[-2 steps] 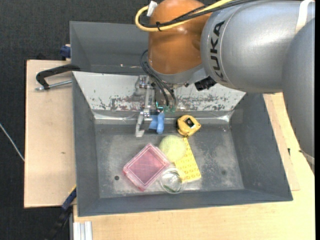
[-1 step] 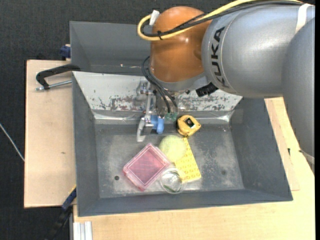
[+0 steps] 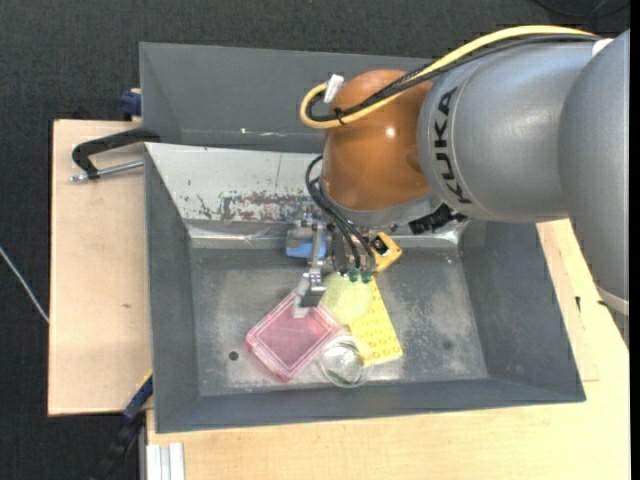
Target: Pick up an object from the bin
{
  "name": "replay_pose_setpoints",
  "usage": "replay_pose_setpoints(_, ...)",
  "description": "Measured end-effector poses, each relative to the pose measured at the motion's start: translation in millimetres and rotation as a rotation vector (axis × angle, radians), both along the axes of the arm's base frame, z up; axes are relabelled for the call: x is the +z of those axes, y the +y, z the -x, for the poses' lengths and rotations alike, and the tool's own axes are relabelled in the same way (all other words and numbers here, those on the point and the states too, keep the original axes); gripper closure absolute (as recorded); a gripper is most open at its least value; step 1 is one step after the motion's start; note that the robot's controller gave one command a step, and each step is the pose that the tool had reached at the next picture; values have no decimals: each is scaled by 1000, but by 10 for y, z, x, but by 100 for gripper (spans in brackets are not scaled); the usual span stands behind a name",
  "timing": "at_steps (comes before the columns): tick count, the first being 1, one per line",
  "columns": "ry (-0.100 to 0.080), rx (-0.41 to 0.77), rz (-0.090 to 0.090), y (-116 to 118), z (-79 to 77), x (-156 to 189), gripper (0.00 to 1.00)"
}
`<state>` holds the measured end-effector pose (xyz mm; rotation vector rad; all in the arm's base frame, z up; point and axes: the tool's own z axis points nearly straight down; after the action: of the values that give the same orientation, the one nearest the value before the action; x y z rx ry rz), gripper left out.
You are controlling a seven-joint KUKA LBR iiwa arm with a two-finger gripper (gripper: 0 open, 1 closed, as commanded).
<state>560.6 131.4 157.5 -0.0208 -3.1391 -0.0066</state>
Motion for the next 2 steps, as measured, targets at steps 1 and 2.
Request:
replay_pose_setpoints(1,-4,-14,9,-299,203,-265,0)
replay_pose_setpoints(2,-2,186,1,23,363,-354,0)
